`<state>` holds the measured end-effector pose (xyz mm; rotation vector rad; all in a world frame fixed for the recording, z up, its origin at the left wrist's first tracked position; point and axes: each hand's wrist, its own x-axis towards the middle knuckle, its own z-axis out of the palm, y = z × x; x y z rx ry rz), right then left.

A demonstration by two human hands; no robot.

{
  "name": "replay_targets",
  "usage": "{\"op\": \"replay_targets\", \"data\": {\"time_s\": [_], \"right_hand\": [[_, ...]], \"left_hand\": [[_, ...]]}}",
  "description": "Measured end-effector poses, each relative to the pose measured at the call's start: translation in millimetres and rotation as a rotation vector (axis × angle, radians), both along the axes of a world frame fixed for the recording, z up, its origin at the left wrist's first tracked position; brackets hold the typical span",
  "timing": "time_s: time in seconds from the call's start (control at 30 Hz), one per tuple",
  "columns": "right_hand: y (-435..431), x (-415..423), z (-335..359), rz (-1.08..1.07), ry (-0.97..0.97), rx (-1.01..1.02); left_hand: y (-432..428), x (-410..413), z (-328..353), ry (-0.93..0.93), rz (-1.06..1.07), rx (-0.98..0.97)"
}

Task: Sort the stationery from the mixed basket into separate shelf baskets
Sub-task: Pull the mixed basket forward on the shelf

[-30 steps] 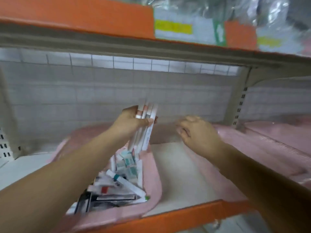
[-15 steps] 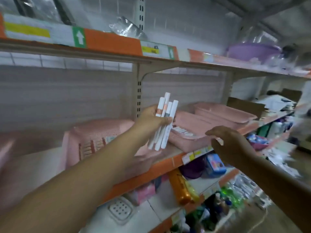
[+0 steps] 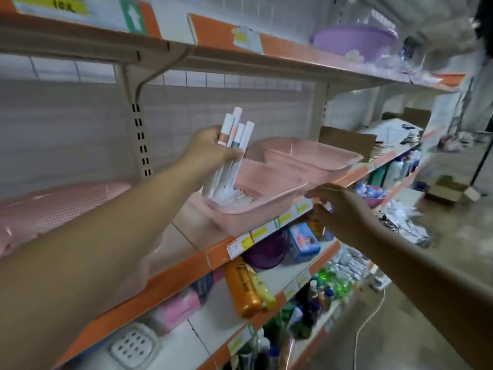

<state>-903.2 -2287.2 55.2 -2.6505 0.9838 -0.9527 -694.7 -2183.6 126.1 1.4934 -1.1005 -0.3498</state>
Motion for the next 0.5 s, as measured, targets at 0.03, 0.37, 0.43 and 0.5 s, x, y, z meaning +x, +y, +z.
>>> {"op": "replay_targets", "data": {"time_s": [0.03,0.37,0.43,0.5], "right_hand": [[-10,8,0,0.002,-0.001,0.008],[-136,117,15,0.078,0.18,0.048],[-160,137,15,0.097,0.245,0.071],[-178,156,12,0.081,0.275,0.099]], "left_hand": [[-7,5,2,-0.03,0.015,0.006],[-89,91,1,-0.446,0.136,0.284],[-103,105,-2,-0.578,0.16,0.379],[-117,120,-9,-0.689,0.155,0.491]]}}
